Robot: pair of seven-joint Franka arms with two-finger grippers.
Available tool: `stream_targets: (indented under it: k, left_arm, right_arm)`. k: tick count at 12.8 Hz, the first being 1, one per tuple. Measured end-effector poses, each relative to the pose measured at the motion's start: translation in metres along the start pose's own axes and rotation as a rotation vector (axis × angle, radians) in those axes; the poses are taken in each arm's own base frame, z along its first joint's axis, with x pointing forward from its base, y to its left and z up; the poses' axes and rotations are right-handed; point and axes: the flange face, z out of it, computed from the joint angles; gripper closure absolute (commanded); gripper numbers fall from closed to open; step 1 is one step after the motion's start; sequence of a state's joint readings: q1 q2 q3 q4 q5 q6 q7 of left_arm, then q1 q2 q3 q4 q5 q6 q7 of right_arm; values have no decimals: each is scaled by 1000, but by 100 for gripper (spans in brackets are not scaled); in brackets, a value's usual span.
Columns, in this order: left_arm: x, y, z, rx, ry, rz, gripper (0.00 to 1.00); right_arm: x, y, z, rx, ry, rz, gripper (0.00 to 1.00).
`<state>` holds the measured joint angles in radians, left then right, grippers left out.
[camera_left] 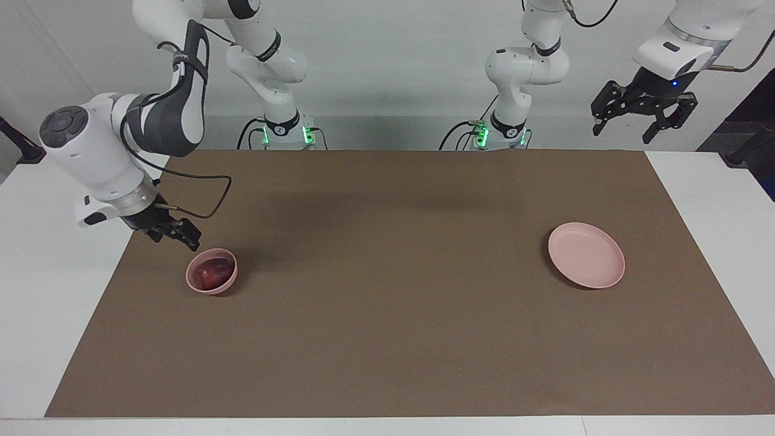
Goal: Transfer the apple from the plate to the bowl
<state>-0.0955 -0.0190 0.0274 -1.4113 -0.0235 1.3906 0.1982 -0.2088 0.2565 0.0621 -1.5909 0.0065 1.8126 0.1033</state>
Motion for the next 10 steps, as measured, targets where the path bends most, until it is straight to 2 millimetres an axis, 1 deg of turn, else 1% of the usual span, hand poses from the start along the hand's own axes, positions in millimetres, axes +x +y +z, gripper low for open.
stream_targets:
  k: [2, 3, 5, 6, 7, 8, 10]
  left_arm:
    - [0, 0, 0, 0, 0, 0, 0]
    - [0, 0, 0, 0, 0, 0, 0]
    - [0, 0, 0, 0, 0, 0, 0]
    - [0, 0, 0, 0, 0, 0, 0]
    - [0, 0, 0, 0, 0, 0, 0]
    - [0, 0, 0, 0, 0, 0, 0]
    - [0, 0, 0, 0, 0, 0, 0]
  right_arm:
    - [-20, -15, -31, -6, -19, -27, 0]
    - [-32, -19, -48, -10, -27, -35, 0]
    - [-57, -20, -83, -15, -30, -42, 0]
    - [-70, -19, -97, -18, -34, -44, 0]
    - [-80, -19, -105, -21, -42, -46, 0]
    - [-85, -19, -107, -22, -48, -51, 0]
    - [-86, -19, -104, -23, -57, -68, 0]
